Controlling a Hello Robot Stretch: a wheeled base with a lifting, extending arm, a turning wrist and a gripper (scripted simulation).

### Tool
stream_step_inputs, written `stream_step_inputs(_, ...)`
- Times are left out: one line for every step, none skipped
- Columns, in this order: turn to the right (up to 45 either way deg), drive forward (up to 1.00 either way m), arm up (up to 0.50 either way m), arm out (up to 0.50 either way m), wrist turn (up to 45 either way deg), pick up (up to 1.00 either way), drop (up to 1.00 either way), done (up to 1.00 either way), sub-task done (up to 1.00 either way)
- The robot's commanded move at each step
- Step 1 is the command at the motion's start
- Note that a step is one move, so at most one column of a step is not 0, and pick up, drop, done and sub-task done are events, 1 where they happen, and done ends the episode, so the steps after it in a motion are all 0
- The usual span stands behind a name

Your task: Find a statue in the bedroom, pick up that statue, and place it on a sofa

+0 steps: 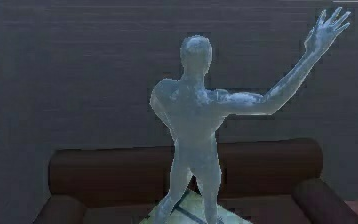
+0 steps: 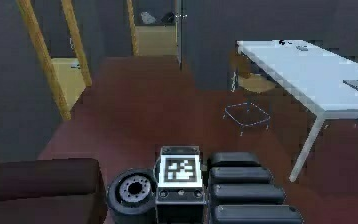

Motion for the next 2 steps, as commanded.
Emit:
stream_step_inputs(45.0,0.0,0.0,0.0,0.0,0.0,0.0,0.0,0.0)
stream_step_inputs(45.0,0.0,0.0,0.0,0.0,0.0,0.0,0.0,0.0)
